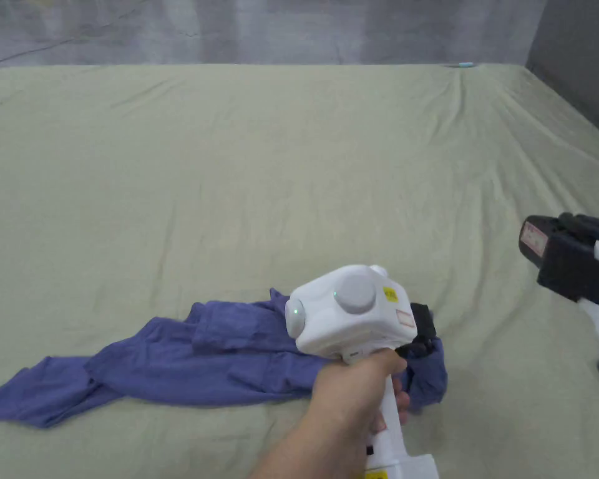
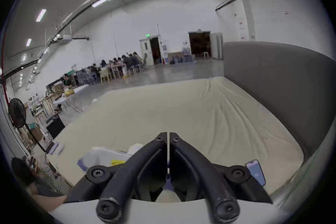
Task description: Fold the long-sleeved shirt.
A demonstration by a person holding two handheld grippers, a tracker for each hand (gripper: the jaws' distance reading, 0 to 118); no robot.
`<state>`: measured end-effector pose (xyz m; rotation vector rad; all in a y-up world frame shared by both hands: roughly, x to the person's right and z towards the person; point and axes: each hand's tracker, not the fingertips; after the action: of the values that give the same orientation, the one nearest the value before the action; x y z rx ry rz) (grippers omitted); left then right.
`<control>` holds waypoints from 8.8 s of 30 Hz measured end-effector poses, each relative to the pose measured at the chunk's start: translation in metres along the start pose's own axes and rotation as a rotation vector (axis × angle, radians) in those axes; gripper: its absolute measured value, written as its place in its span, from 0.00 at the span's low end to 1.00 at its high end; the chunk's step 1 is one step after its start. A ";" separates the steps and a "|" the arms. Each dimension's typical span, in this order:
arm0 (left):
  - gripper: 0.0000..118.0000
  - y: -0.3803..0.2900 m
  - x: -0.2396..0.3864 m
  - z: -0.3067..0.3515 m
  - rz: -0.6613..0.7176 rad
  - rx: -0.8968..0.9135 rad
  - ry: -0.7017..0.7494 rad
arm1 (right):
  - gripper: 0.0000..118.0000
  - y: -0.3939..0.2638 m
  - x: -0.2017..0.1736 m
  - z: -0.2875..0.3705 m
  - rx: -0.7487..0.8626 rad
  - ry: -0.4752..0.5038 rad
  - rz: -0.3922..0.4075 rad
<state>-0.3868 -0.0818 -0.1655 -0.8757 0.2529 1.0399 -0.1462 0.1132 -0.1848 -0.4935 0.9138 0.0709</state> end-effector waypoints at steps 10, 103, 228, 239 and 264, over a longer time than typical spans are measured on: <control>0.95 0.001 -0.012 0.207 -0.389 0.511 0.185 | 0.00 -0.019 -0.006 -0.008 -0.015 0.089 -0.014; 0.00 0.285 -0.059 0.275 -0.137 0.514 0.155 | 0.07 0.188 0.050 -0.275 -0.343 0.059 -0.231; 0.00 0.388 0.107 0.481 -0.133 1.028 0.090 | 0.05 0.481 0.056 -0.185 0.134 -0.213 -0.166; 0.00 0.348 0.006 0.358 -0.117 0.655 0.184 | 0.05 0.305 0.102 -0.250 -0.133 -0.122 -0.157; 0.00 0.010 -0.269 0.243 0.096 0.169 0.217 | 0.05 -0.133 0.136 -0.115 -0.826 -0.044 -0.192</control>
<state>-0.5837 -0.0749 0.1386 -0.8288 0.5622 0.9960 -0.1129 -0.0748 -0.2980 -1.3379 0.7634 0.2884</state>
